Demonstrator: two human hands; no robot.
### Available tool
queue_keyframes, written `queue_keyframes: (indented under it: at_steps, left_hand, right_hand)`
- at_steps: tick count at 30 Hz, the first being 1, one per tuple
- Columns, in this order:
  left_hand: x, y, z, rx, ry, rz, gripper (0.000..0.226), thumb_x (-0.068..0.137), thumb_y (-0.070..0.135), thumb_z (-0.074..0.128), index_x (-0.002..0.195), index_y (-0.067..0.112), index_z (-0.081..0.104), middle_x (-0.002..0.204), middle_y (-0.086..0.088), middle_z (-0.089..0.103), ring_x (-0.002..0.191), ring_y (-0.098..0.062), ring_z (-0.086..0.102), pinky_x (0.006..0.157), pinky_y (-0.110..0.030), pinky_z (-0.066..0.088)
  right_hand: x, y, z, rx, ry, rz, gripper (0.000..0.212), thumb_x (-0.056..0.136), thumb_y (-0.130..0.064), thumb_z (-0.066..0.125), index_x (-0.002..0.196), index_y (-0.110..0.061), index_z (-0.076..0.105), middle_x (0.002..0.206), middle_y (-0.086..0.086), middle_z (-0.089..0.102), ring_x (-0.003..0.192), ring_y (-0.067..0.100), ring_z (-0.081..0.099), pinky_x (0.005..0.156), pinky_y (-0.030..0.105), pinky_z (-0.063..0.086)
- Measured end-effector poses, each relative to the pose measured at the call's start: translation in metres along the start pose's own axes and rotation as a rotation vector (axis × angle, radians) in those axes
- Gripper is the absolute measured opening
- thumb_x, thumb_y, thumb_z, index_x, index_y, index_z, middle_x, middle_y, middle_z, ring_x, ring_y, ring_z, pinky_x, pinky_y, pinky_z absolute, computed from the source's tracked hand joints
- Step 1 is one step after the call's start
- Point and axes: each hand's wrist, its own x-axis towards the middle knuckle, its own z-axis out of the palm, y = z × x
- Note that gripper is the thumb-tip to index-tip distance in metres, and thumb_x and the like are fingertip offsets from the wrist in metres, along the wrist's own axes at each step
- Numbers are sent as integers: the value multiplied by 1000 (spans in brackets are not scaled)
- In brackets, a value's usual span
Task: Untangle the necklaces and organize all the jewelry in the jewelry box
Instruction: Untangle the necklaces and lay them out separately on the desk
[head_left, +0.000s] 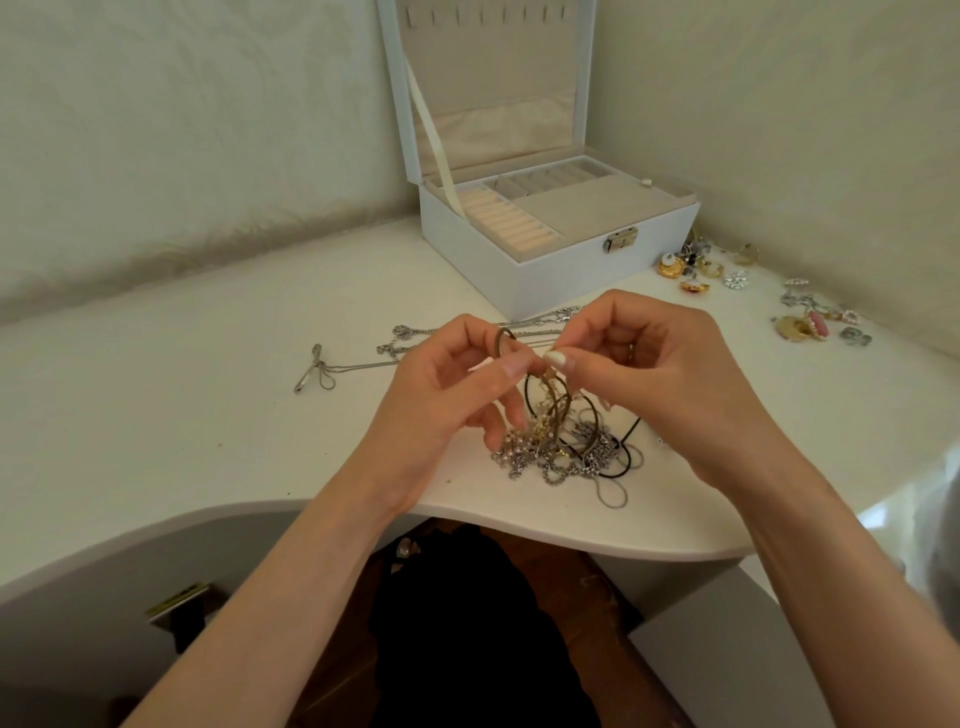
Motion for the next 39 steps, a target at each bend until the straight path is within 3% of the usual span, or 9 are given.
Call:
queue_keyframes:
  at_steps: [4,8,12,17,22,27,30,35,39]
  left_hand:
    - [0,-1,3,54,-35,11,20,72,7,66,82,6,49,70,9,65,56,-10,57,47,-20,46]
    - [0,-2,2,65,-18,44,17,73,4,65,84,8,52,74,5,67,65,-8,61,57,-20,51]
    - [0,-3,1,67,5,63,14,75,5,63,87,10,58,79,-3,70,73,-11,63,66,-20,50]
    - [0,-1,3,13,16,72,30,74,3,70,95,9,50,78,-6,72,73,-15,66,62,-20,50]
    - [-2,-1,2,11,-31,99,31,78,-2,66,100,12,50,75,-2,69,71,-17,66,61,-23,52]
    - [-2,-5,3,124,-18,132,23,80,-5,56,97,12,55,82,-18,57,72,-18,68,59,-25,53]
    - [-2,-7,4,200,2,142,21,81,-3,55,94,12,60,83,-15,58,73,-17,68,60,-25,54]
    - [-2,-8,4,258,53,136,12,77,8,63,86,15,65,75,5,67,73,-11,64,61,-24,53]
    - [-3,-7,4,272,75,137,11,75,9,65,83,16,67,76,3,68,73,-13,64,61,-25,54]
  right_hand:
    - [1,2,3,-2,9,-21,8,71,-19,74,73,-18,67,64,-3,62,63,21,51,58,26,42]
    - [3,3,2,-4,25,-33,4,71,-20,71,73,-19,68,65,-1,63,64,27,51,63,38,41]
    - [2,3,-2,-34,39,-37,11,75,-15,75,72,-20,66,61,-6,62,62,16,51,59,24,42]
    - [2,3,-5,8,55,-14,11,79,-4,70,73,-12,64,58,-7,59,56,4,52,56,11,41]
    - [2,3,-5,97,19,-6,9,84,4,60,83,-6,61,61,-6,65,57,8,62,61,15,49]
    - [0,3,-8,59,-47,-36,10,86,0,62,89,-9,62,64,-8,59,57,10,55,61,16,47]
    - [-1,4,-8,18,-104,-27,16,77,-10,70,91,-13,65,67,-1,52,60,13,46,57,20,42]
    - [2,5,-8,-69,-124,79,29,63,-22,75,90,-13,66,70,-4,60,61,17,49,61,30,43]
    - [4,8,-10,-144,-88,93,21,63,-19,79,79,-10,69,58,-6,58,55,8,47,55,22,41]
